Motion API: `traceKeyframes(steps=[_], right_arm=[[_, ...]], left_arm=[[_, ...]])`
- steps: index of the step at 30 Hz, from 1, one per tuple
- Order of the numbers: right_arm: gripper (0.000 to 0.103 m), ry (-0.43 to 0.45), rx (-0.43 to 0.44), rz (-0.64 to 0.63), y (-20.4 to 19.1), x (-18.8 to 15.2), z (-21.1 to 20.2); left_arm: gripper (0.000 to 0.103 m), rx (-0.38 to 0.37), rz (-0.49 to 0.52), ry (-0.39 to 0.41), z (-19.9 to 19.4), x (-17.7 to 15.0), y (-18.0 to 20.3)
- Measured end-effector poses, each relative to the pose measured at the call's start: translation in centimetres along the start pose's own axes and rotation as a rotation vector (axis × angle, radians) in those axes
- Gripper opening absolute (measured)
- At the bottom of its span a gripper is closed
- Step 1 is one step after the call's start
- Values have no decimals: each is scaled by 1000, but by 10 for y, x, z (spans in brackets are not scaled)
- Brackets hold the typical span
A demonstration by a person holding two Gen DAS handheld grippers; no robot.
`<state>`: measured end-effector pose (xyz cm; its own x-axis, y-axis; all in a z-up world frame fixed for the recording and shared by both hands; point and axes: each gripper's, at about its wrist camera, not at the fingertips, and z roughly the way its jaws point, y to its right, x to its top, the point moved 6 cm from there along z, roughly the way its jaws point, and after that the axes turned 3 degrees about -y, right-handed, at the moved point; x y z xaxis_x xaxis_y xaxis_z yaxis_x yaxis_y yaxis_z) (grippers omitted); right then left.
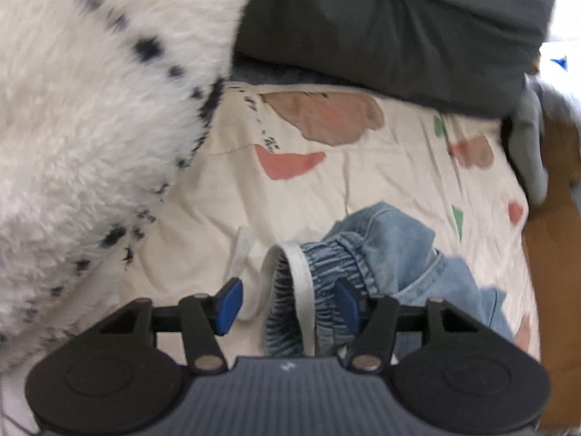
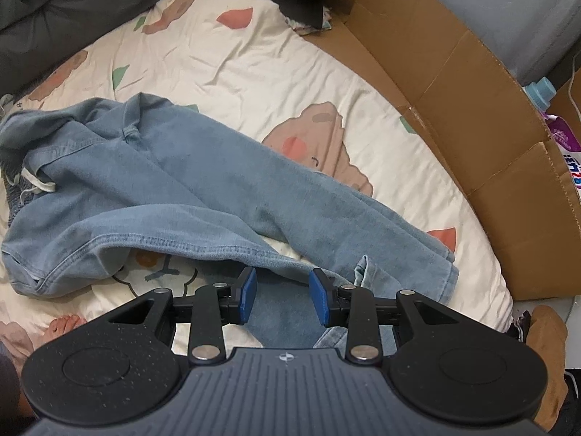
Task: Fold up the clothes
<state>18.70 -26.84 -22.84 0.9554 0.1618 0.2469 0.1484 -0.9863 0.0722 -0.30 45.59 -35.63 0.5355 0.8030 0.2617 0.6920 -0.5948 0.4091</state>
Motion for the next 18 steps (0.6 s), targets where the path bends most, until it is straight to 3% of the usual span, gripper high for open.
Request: traceKeyframes(steps=[2,6,7,13,18], right_arm=[[39,-5,4,-3,-3,1,1],[39,6,35,-10,-13,7,-1],[39,12,47,-14,-17,9,-3],[51,54,94,-35,-41,24,-21],[52,80,113,-34,-51,32,-35]], left_arm=[[42,-31,-42,1,5,2,-2],[6,-84,-72,-1,8,6,0],[2,-86,-60,5,5,6,3],[0,-115,45,69,-26,10,23],[0,-150,116,97,-47,3,41]])
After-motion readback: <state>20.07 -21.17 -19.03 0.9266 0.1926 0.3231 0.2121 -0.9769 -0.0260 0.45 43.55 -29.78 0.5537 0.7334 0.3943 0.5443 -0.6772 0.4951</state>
